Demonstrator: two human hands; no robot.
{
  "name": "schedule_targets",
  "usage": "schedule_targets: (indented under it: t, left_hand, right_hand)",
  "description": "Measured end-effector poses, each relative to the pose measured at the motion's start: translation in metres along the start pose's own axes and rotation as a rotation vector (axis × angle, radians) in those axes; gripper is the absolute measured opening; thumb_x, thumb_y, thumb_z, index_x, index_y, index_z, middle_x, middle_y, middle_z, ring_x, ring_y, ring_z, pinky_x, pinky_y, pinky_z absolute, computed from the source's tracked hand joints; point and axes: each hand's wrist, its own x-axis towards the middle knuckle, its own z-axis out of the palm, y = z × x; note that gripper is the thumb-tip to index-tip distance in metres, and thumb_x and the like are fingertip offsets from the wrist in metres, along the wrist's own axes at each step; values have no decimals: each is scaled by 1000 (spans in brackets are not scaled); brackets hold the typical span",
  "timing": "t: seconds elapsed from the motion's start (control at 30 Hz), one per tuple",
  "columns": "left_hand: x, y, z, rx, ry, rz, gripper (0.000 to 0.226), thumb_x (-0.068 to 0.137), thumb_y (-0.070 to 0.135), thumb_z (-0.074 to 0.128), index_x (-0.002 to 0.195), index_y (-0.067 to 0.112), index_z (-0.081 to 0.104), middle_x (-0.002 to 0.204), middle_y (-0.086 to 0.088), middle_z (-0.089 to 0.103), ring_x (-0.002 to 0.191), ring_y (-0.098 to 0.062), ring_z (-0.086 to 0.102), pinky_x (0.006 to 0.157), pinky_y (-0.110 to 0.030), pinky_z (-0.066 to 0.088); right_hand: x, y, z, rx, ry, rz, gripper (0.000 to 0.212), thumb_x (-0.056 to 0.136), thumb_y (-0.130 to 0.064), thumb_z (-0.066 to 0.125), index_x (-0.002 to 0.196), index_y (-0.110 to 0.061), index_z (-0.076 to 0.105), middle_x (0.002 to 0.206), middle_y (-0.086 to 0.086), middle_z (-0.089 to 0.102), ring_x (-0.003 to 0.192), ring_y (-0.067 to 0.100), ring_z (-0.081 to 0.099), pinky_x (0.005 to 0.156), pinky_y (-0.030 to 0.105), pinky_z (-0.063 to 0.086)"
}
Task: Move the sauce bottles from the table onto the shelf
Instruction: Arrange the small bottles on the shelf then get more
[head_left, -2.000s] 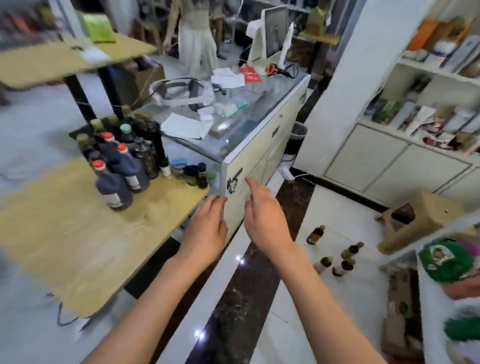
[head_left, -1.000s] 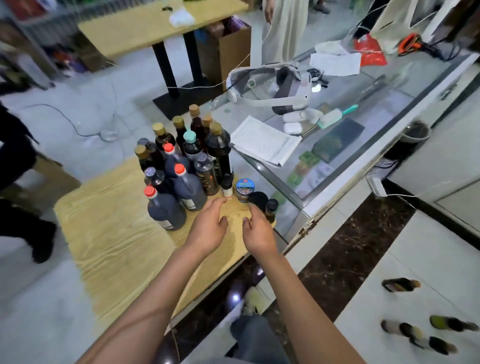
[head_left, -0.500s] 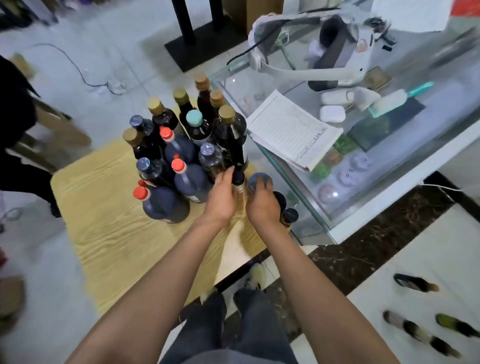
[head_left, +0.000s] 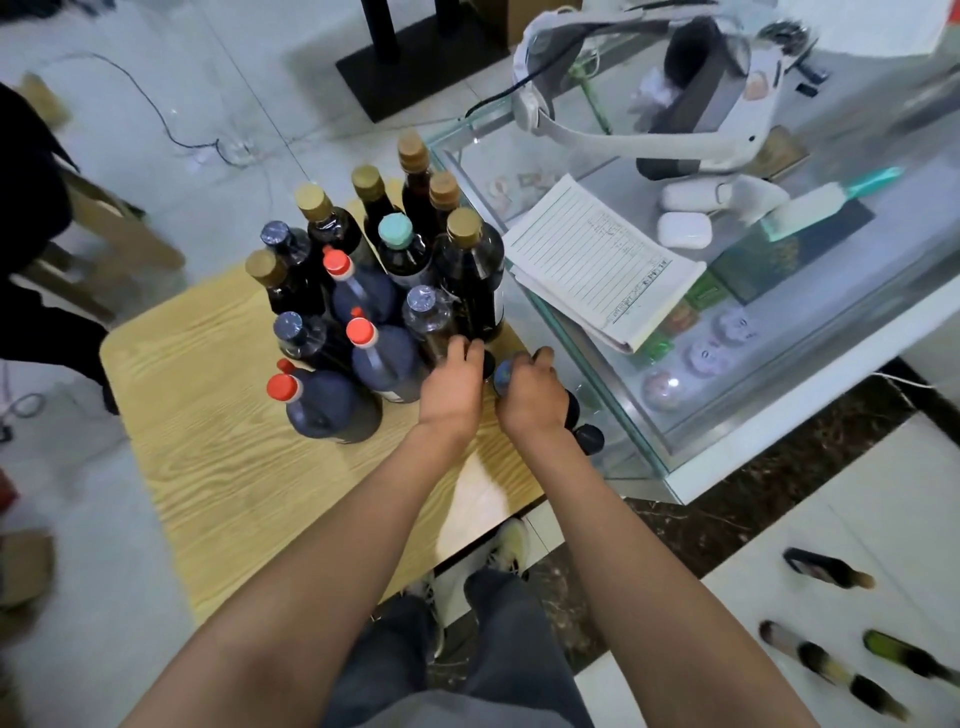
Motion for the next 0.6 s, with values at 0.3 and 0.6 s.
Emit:
schedule_targets:
  t: [0.3,0.6]
  left_hand:
    - [-39,-27,10,-133,23,-88,41,93,19,52,131,14,38,124,-12,56,98,-40,61,70,-43,45]
    - [-80,-55,13,-822,133,-79,40,81,24,75,105,19,44,89,8,61,76,-6,58,69,-23,47]
  right_hand:
    - [-4,6,-2,-99,11,-207,51,77,-36,72,120,-14,54,118,10,55,112,29,52,73,32,40]
    - [-60,2,-3,251,-34,-193,59,71,-39,77,120,-14,57,114,8,49,96,29,59,78,33,49]
